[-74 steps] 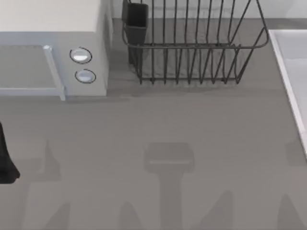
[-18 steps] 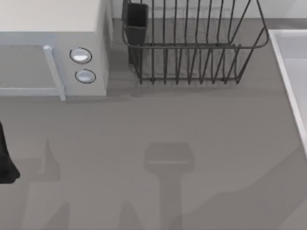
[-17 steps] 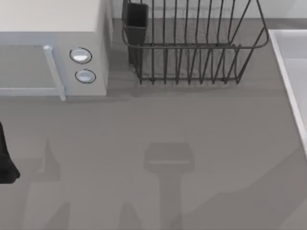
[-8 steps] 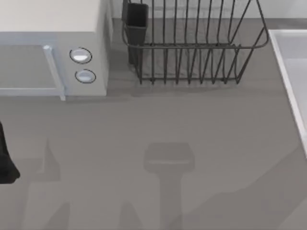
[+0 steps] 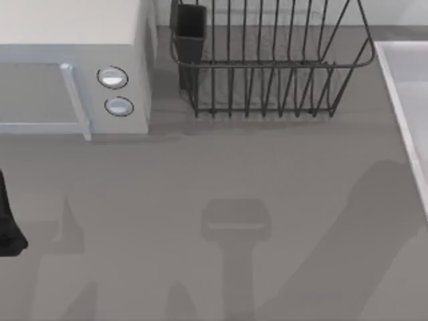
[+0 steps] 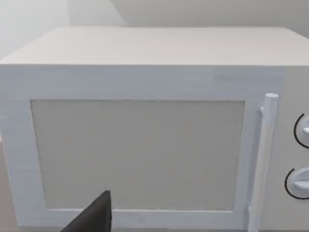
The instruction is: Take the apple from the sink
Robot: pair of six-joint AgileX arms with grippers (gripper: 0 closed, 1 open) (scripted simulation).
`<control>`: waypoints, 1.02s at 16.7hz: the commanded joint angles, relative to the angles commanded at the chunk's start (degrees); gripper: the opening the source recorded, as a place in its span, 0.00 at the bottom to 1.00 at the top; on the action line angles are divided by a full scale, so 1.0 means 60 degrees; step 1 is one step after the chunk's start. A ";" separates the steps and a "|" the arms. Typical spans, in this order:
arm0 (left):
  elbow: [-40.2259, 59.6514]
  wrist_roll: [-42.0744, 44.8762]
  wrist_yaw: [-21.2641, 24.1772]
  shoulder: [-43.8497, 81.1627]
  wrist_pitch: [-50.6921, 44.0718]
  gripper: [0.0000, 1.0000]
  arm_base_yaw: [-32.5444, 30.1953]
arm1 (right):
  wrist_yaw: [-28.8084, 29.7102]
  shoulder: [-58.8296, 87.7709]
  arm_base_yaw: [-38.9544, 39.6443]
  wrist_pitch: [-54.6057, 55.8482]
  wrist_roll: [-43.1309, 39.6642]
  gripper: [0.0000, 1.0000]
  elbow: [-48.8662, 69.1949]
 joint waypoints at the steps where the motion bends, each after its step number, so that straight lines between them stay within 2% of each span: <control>1: 0.0000 0.0000 0.0000 0.0000 0.0000 1.00 0.0000 | -0.0002 -0.0215 -0.0003 -0.0800 -0.0006 0.00 0.0489; 4: 0.0000 0.0000 0.0000 0.0000 0.0000 1.00 0.0000 | -0.0007 -0.0869 -0.0001 -0.2757 -0.0012 0.00 0.1789; 7: 0.0000 0.0000 0.0000 0.0000 0.0000 1.00 0.0000 | -0.0011 -0.1374 0.0013 -0.3824 -0.0005 0.00 0.2617; 14: 0.0000 0.0000 0.0000 0.0000 0.0000 1.00 0.0000 | -0.0013 -0.1461 0.0164 -0.4012 0.0142 0.00 0.2763; 17: 0.0000 0.0000 0.0000 0.0000 0.0000 1.00 0.0000 | 0.0005 -0.1474 0.1087 -0.4018 0.1060 0.00 0.2654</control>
